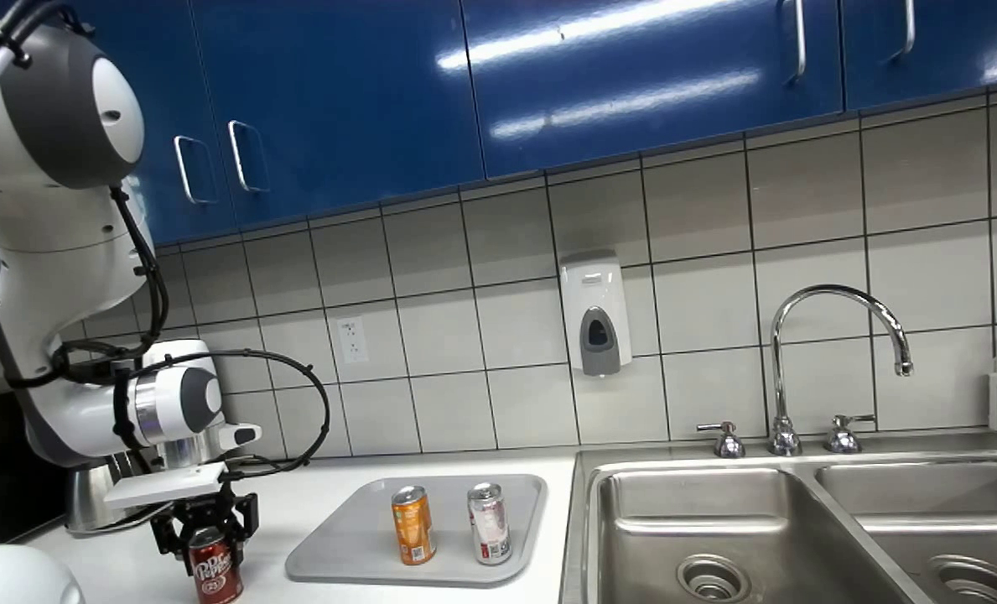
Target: Put all three cans on the grey tray
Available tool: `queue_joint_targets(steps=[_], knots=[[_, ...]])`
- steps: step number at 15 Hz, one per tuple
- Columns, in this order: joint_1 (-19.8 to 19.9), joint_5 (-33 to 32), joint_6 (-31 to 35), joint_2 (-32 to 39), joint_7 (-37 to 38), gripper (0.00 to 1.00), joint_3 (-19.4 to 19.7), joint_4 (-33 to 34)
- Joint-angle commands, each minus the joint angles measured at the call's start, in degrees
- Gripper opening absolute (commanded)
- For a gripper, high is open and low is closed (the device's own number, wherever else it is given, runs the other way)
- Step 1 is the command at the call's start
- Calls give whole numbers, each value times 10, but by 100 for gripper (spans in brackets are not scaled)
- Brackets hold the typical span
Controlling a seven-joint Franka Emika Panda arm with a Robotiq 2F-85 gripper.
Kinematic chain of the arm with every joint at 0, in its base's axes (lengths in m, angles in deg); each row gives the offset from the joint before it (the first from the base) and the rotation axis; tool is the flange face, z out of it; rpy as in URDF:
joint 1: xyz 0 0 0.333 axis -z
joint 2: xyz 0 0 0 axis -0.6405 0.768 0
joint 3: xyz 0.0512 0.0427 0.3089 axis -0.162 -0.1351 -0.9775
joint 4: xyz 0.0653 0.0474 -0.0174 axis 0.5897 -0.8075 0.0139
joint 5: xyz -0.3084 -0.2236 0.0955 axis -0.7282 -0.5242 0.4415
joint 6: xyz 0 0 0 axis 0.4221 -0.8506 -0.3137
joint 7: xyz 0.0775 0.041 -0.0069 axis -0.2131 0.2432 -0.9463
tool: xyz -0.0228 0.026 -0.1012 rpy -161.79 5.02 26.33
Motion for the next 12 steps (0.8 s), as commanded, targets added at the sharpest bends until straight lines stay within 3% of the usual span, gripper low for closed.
queue_joint_targets(steps=[1, 12], knots=[[-1, 5, -15, 2, -14, 40, 2, 17], [-4, -20, -30, -34, 13, 40, 22, 21]])
